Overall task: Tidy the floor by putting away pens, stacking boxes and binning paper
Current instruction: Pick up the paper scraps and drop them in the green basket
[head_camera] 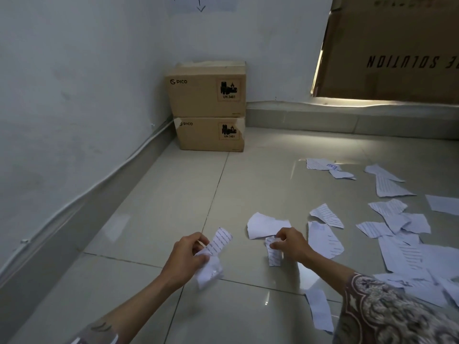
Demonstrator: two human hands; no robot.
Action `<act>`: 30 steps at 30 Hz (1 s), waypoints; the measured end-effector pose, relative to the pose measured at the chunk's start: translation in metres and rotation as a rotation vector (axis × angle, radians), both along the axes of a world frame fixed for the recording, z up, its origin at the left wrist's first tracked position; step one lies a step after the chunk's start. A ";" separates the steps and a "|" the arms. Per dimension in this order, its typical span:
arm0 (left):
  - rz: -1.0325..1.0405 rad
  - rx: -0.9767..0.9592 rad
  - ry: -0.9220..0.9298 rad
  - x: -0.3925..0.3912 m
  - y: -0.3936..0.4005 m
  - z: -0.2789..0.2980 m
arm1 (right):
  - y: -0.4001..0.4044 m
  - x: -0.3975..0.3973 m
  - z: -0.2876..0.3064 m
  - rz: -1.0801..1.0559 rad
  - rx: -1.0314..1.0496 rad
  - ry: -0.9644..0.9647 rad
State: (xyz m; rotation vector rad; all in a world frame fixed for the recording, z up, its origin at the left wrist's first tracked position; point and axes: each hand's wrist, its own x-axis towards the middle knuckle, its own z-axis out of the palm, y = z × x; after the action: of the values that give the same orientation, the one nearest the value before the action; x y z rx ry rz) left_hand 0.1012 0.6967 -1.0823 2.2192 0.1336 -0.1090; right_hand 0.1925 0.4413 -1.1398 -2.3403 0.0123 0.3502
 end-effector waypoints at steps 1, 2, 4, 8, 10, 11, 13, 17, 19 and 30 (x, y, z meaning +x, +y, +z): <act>0.012 -0.014 0.003 0.001 0.001 -0.003 | 0.004 0.000 -0.006 -0.007 -0.010 -0.015; 0.021 -0.024 0.005 0.001 0.002 -0.007 | 0.007 0.001 -0.013 -0.012 -0.022 -0.041; 0.042 -0.028 0.015 0.000 0.004 -0.014 | 0.010 0.001 -0.026 -0.028 -0.022 -0.088; 0.059 -0.038 0.049 -0.008 0.013 -0.021 | 0.007 -0.001 -0.033 -0.045 0.093 -0.056; 0.061 -0.019 0.054 -0.013 0.019 -0.020 | 0.003 -0.003 -0.030 -0.042 0.136 -0.021; 0.068 -0.010 0.050 -0.015 0.022 -0.019 | 0.000 -0.005 -0.027 -0.035 0.168 0.003; 0.095 -0.005 0.042 -0.018 0.026 -0.018 | -0.011 -0.011 -0.018 0.010 0.226 0.086; 0.131 -0.038 0.042 -0.024 0.025 -0.014 | -0.042 -0.032 -0.006 0.037 0.199 0.222; 0.106 -0.047 0.048 -0.028 0.019 -0.012 | -0.056 -0.047 -0.005 0.004 0.179 0.269; -0.003 -0.113 0.081 -0.028 -0.022 0.004 | -0.077 -0.107 -0.017 0.278 -0.334 0.051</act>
State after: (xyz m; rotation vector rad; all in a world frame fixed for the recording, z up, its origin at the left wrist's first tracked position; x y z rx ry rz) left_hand 0.0729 0.6747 -1.0788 2.1030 0.1644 -0.2035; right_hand 0.0855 0.3645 -1.1563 -2.6688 -0.2499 0.5821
